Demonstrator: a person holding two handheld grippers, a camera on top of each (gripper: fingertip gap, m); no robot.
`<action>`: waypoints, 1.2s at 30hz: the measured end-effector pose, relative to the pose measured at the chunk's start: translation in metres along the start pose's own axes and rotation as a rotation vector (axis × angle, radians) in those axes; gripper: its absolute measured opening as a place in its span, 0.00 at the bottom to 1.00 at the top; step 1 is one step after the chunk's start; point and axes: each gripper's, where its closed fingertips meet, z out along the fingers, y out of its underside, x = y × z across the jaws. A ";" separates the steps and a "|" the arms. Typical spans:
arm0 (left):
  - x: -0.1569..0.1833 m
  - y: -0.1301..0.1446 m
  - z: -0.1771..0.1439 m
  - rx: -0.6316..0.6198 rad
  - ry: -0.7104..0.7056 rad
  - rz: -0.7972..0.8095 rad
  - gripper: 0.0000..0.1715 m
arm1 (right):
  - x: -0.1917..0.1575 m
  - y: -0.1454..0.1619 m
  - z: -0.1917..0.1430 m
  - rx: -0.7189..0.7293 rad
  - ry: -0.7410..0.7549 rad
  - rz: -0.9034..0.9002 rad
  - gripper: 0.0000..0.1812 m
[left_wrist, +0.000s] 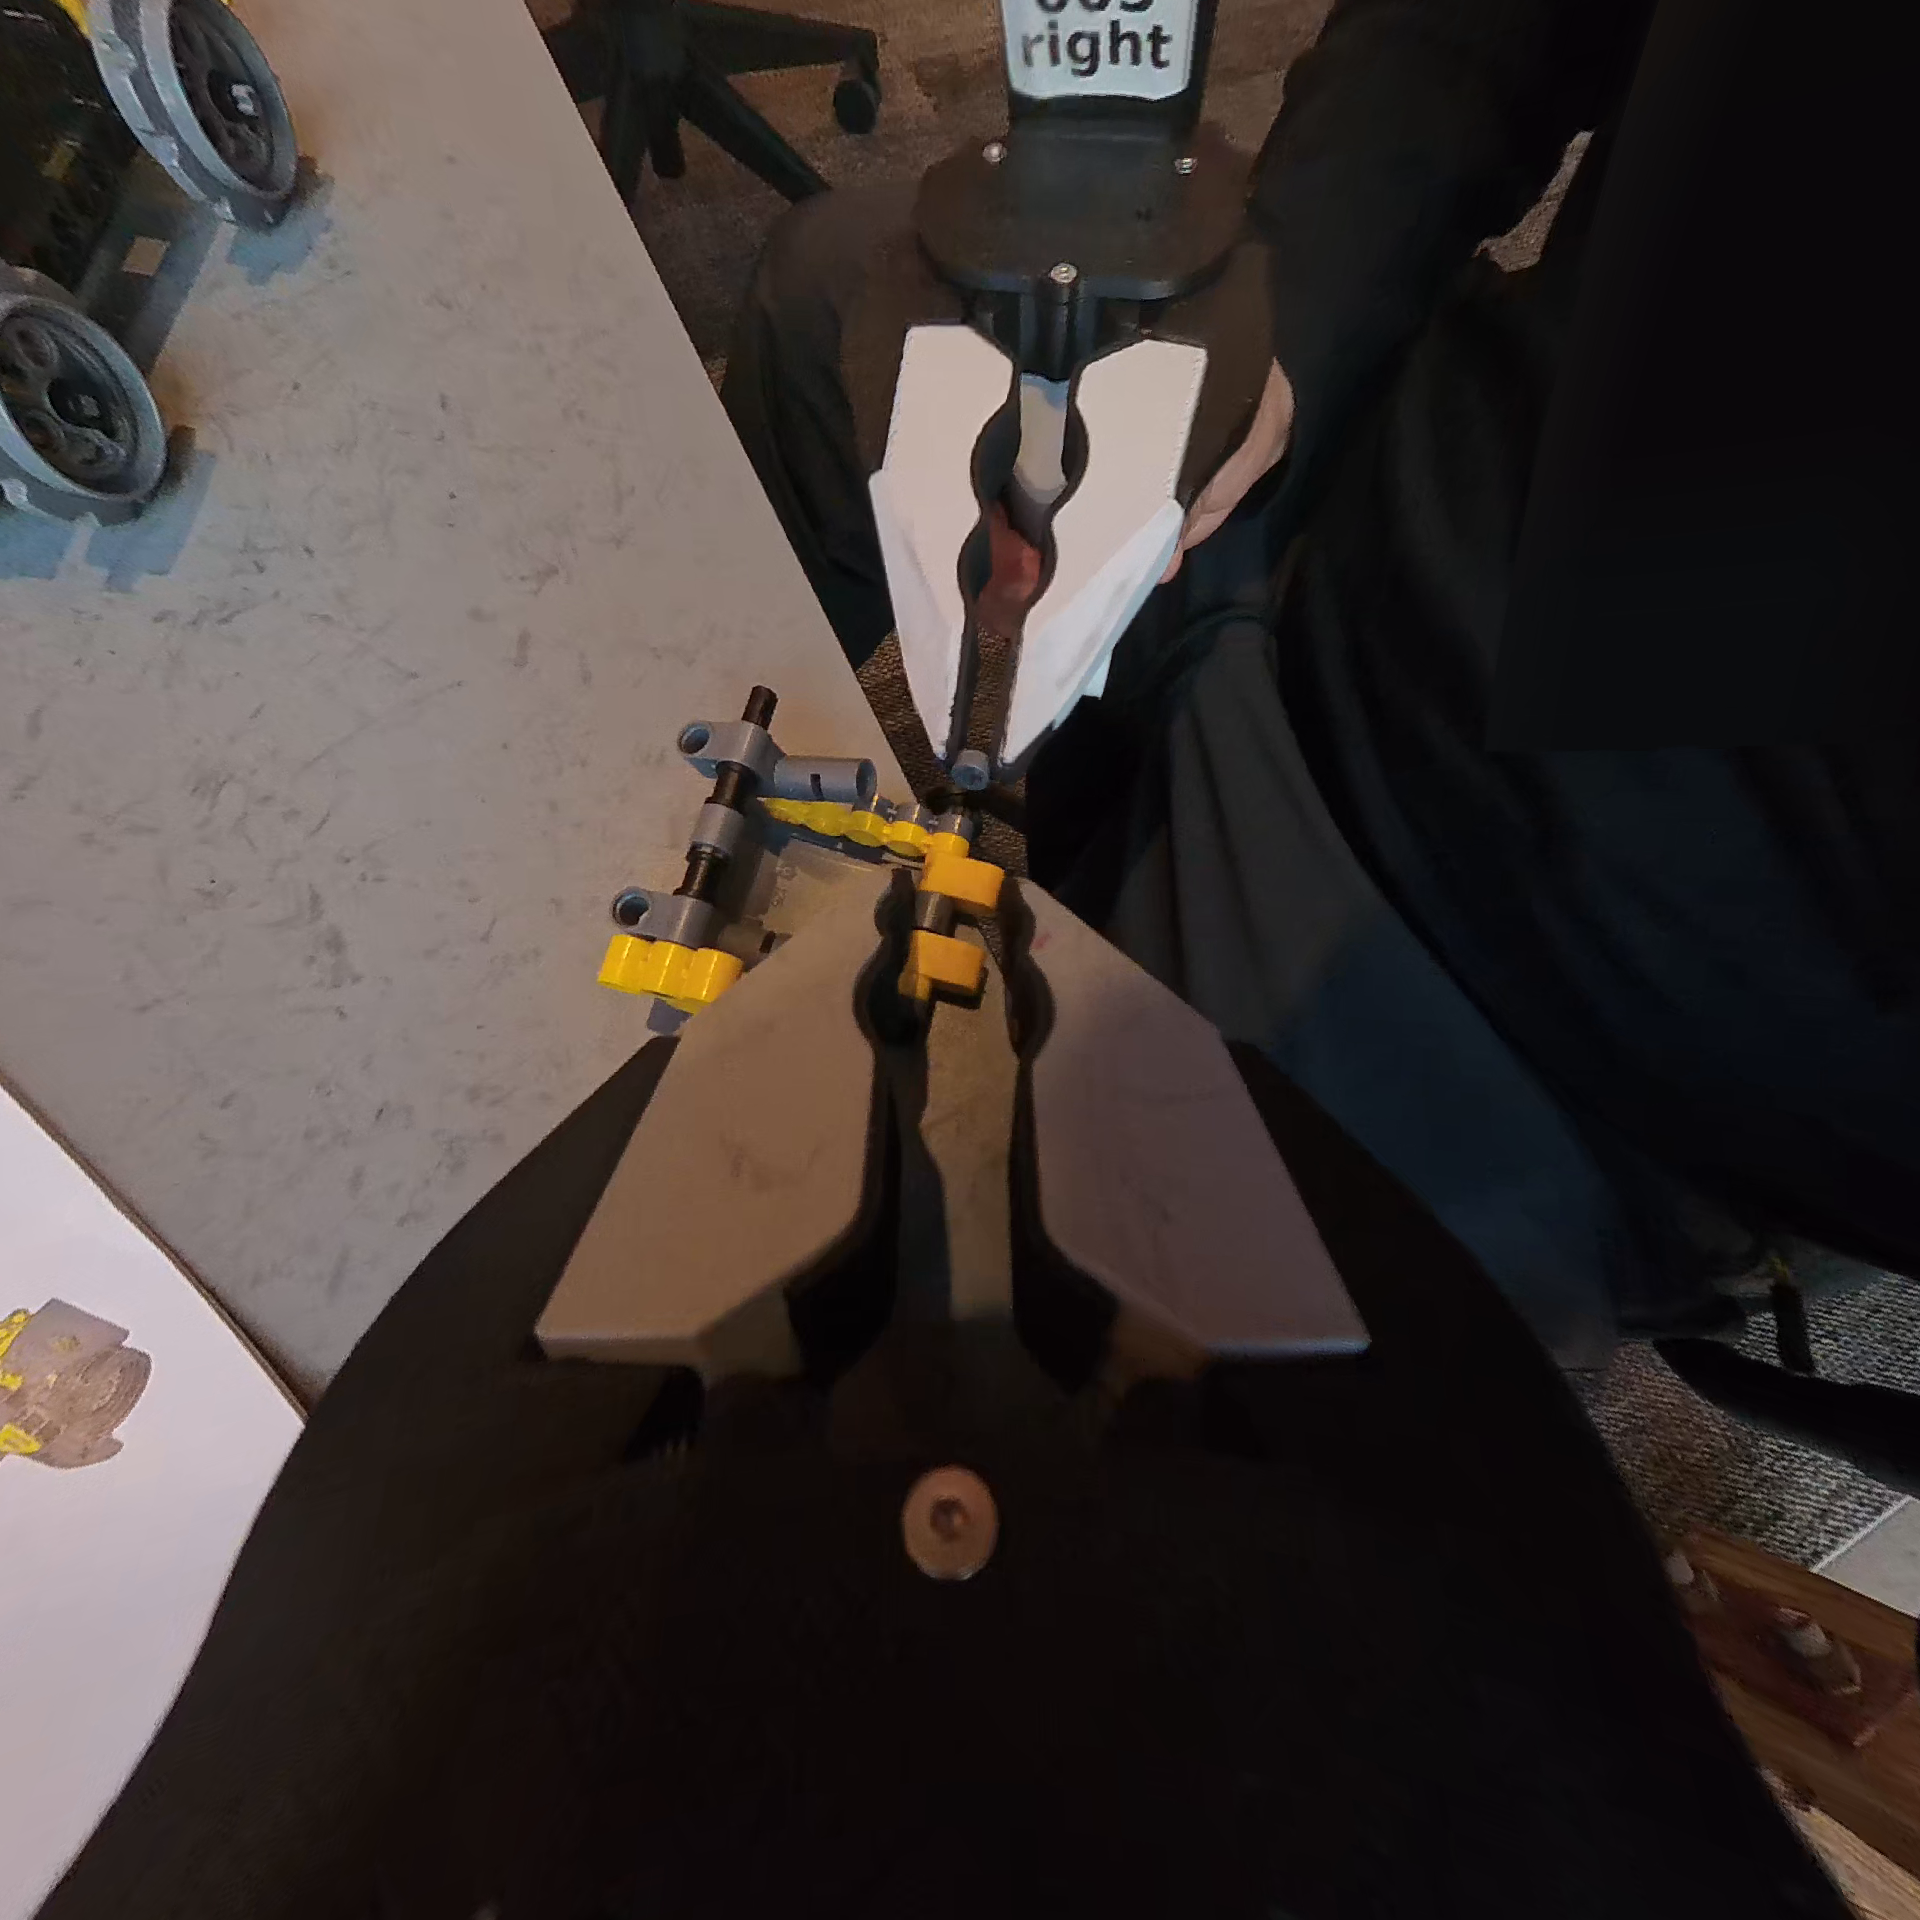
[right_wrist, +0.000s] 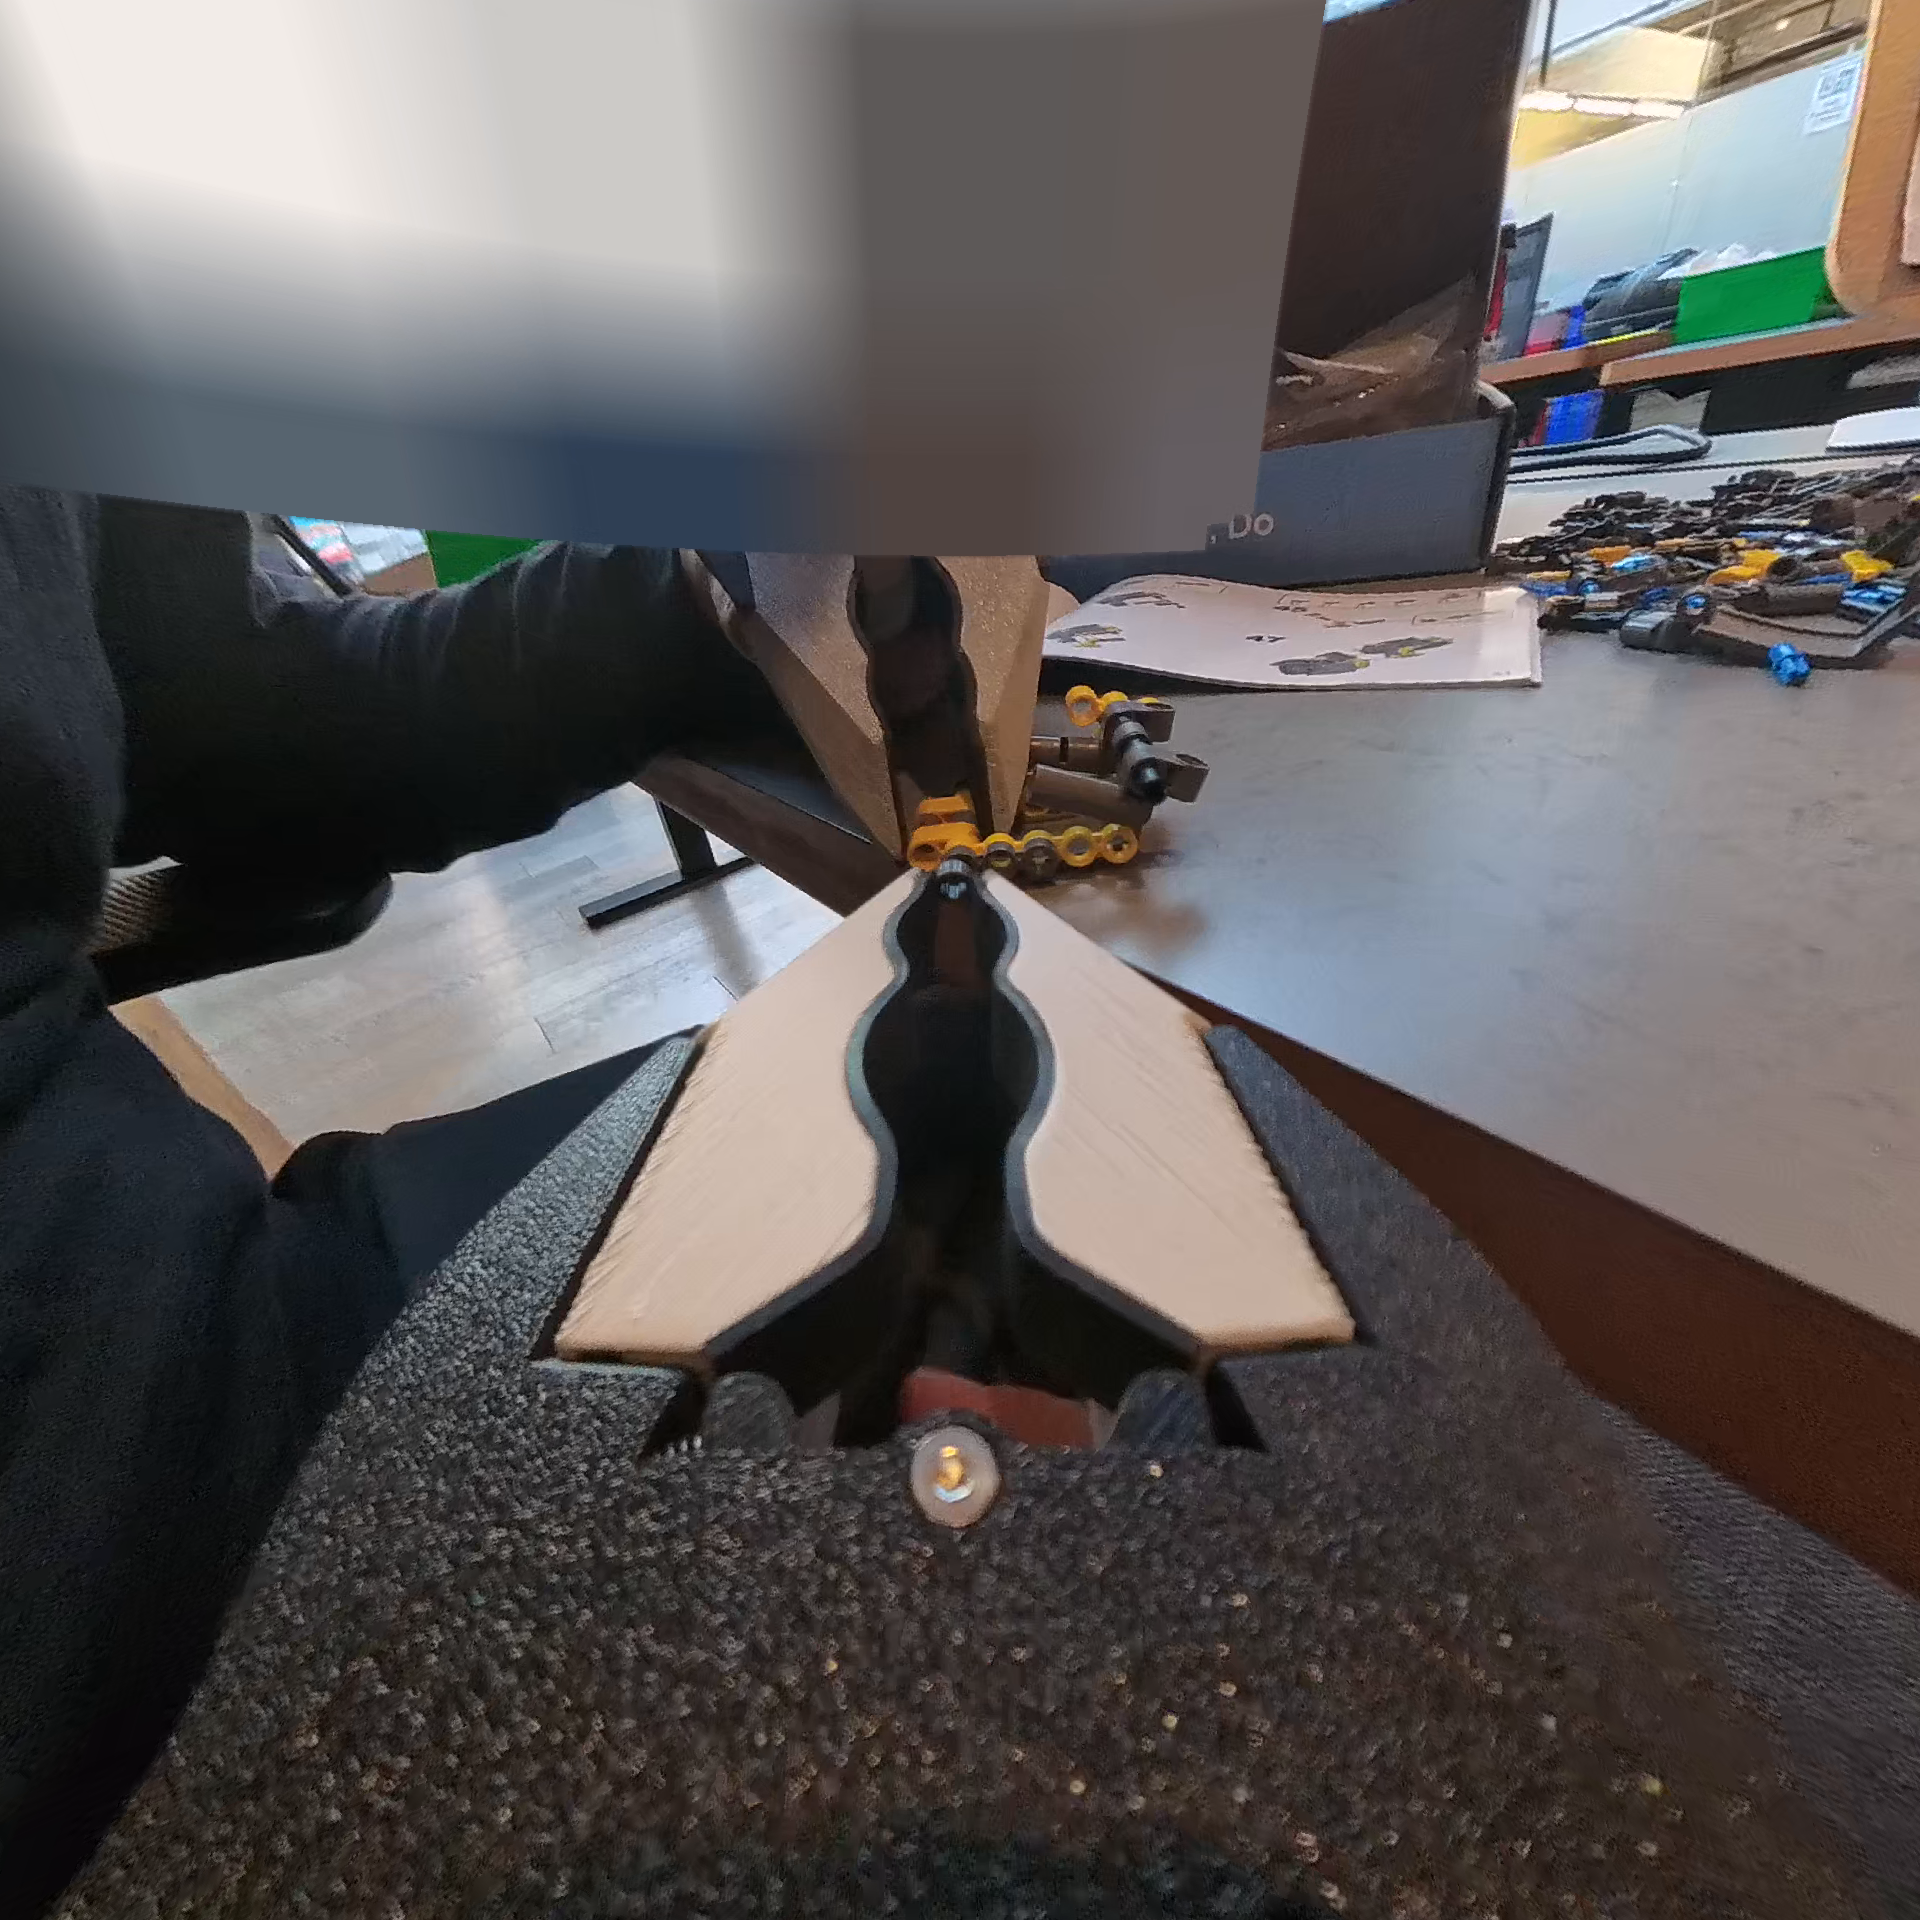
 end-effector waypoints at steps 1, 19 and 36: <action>0.000 0.000 0.000 0.000 0.001 -0.001 0.08 | 0.000 0.000 0.001 -0.010 0.010 -0.016 0.03; -0.002 0.000 0.000 0.001 -0.003 -0.012 0.08 | 0.002 0.003 0.005 -0.028 0.027 -0.051 0.03; -0.004 0.001 0.001 -0.012 -0.034 0.000 0.08 | 0.004 0.004 0.007 -0.059 0.073 -0.173 0.03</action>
